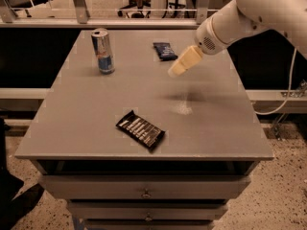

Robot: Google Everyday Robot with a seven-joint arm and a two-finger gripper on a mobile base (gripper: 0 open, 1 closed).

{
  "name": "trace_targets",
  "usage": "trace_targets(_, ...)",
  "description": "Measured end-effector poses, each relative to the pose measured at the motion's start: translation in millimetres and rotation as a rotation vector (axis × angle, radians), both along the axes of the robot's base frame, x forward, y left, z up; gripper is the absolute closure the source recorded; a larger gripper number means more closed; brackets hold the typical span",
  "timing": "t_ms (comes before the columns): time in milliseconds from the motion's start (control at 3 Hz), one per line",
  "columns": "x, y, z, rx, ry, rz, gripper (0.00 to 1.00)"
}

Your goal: Pick rxbar blueberry

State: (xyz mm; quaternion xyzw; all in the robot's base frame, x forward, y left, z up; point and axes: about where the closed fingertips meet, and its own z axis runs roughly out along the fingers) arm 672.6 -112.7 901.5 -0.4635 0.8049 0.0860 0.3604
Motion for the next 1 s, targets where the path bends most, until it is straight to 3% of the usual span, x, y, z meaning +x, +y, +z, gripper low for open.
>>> trace_targets(333, 33, 14, 0, 0.104, -0.028, -0.044, 0.0)
trace_targets(1000, 103, 34, -22, 0.164, -0.039, -0.157, 0.0)
